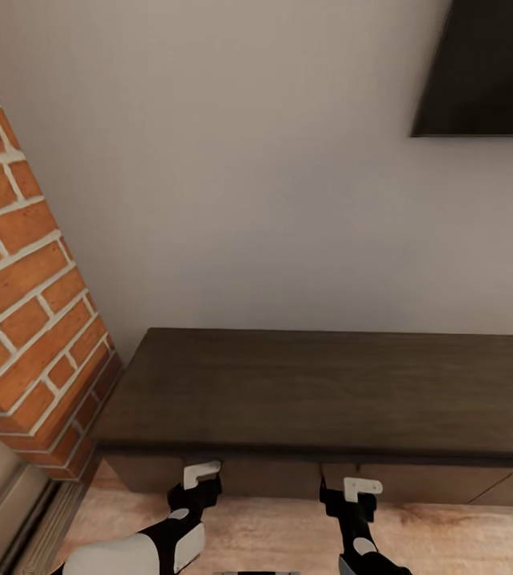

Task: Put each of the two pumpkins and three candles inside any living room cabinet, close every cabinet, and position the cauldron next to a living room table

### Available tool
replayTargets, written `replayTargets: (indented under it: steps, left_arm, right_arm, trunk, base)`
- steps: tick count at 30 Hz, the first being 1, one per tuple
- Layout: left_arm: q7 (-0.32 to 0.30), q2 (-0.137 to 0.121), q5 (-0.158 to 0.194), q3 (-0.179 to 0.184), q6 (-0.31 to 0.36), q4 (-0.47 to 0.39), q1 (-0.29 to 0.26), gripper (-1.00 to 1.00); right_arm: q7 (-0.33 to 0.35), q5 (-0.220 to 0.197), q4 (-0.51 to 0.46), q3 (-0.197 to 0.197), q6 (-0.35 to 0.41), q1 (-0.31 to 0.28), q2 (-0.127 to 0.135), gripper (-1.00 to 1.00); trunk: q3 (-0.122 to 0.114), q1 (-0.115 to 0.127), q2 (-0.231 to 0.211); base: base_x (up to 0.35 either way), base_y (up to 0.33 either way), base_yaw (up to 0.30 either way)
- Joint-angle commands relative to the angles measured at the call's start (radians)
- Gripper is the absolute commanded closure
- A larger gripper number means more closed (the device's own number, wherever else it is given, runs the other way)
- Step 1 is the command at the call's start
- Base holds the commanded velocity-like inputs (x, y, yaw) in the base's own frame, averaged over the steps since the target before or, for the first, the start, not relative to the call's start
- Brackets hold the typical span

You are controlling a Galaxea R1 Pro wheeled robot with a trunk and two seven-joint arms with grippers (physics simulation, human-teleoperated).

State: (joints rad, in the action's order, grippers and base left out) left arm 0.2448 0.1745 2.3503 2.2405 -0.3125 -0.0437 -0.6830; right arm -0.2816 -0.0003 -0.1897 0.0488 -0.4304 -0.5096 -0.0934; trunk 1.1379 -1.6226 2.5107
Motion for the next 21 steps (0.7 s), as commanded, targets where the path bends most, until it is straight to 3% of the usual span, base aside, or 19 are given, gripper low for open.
replayTargets:
  steps: [1, 21]
  left_arm:
    - [0.007, 0.000, 0.006, 0.010, -0.005, -0.001, -0.015, -1.00]
    - [0.011, 0.000, 0.006, 0.010, -0.004, -0.001, -0.015, -1.00]
  right_arm:
    - [-0.007, 0.008, -0.025, 0.009, -0.001, -0.001, 0.000, -1.00]
    - [-0.007, 0.010, -0.025, 0.009, -0.001, -0.001, 0.000, -1.00]
  trunk:
    - [0.000, 0.001, 0.001]
    - [0.000, 0.001, 0.001]
  base:
    - [-0.309, 0.000, 0.000]
    - [-0.304, 0.000, 0.000]
